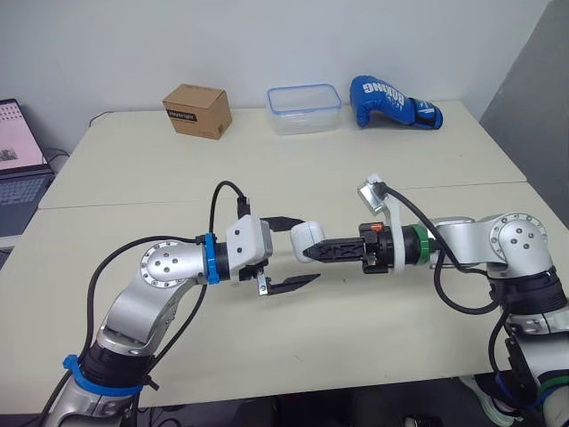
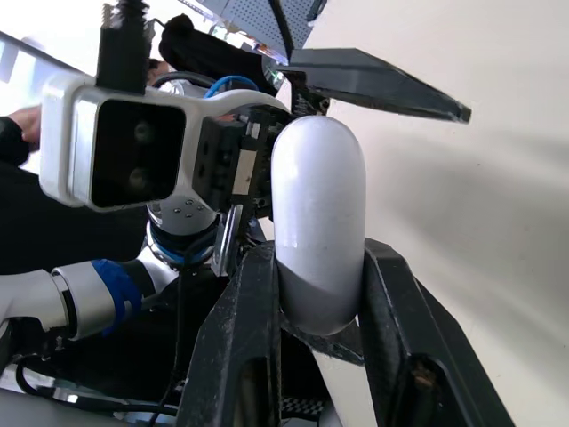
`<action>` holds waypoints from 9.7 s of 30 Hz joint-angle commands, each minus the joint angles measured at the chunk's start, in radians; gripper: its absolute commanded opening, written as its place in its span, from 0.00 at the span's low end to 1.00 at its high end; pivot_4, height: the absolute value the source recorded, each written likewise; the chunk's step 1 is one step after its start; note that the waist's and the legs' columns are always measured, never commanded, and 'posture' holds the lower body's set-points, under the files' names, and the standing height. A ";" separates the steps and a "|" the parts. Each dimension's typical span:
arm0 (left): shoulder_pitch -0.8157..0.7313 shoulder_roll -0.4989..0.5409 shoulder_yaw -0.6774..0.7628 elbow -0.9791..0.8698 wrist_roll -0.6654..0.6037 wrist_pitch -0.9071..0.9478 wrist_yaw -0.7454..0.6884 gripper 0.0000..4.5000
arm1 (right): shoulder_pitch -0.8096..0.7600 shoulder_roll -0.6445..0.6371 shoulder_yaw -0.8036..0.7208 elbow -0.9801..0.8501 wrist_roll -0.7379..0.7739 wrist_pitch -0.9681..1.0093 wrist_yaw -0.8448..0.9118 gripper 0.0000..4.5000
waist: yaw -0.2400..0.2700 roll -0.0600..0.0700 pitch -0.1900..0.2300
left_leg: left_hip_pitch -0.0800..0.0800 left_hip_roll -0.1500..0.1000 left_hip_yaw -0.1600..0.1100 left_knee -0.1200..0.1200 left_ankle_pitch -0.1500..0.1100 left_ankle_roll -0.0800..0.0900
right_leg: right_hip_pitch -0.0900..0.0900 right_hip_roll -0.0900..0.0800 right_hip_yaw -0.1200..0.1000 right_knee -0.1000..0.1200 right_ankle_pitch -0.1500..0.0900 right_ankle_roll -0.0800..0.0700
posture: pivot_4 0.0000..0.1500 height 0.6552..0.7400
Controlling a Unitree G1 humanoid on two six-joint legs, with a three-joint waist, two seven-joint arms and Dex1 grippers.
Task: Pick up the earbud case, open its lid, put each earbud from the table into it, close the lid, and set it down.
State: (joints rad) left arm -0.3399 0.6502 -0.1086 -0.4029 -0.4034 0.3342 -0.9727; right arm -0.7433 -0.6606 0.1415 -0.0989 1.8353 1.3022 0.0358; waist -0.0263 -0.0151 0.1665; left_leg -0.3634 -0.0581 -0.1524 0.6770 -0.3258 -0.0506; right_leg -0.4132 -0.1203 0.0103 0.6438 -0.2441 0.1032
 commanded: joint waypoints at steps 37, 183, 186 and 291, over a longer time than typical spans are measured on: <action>-0.292 0.153 -0.160 0.090 -0.095 0.425 -0.219 0.66 | -0.293 -0.095 0.443 -0.319 -1.280 -0.180 0.927 0.17 | -0.004 0.001 0.001 | -0.004 0.000 0.002 0.000 0.002 -0.004 | -0.006 0.000 0.002 0.001 0.000 0.001 | 1.00 0.89; -0.004 -0.118 0.121 0.245 -0.169 0.033 -0.180 0.16 | 0.012 -0.110 0.198 0.351 -1.695 -0.697 1.010 0.60 | -0.005 0.001 0.001 | -0.003 -0.001 0.005 0.001 0.002 -0.004 | -0.007 -0.001 0.005 0.001 0.000 0.000 | 1.00 0.89; 0.005 -0.118 0.123 0.231 -0.170 0.037 -0.171 0.16 | 0.007 -0.100 0.197 0.379 -1.717 -0.714 1.026 0.60 | -0.005 0.001 0.001 | -0.003 -0.001 0.005 0.001 0.002 -0.004 | -0.007 -0.001 0.005 0.002 0.000 0.000 | 1.00 0.89; -0.133 -0.191 0.030 0.496 -0.062 -0.124 -0.301 0.16 | 0.003 -0.300 0.511 -0.214 -2.310 -0.699 1.574 0.78 | -0.001 0.000 0.001 | -0.001 -0.001 0.004 0.001 0.002 -0.004 | -0.004 -0.001 0.003 0.001 0.000 0.000 | 1.00 0.89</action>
State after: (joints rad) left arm -0.4655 0.4650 -0.0800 0.1242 -0.4630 0.2271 -1.2748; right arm -0.7154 -0.9600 0.6518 -0.2842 -0.4542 0.5924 1.5420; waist -0.0274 -0.0148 0.1670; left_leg -0.3649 -0.0587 -0.1478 0.6783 -0.3236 -0.0548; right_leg -0.4178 -0.1216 0.0138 0.6451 -0.2438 0.1033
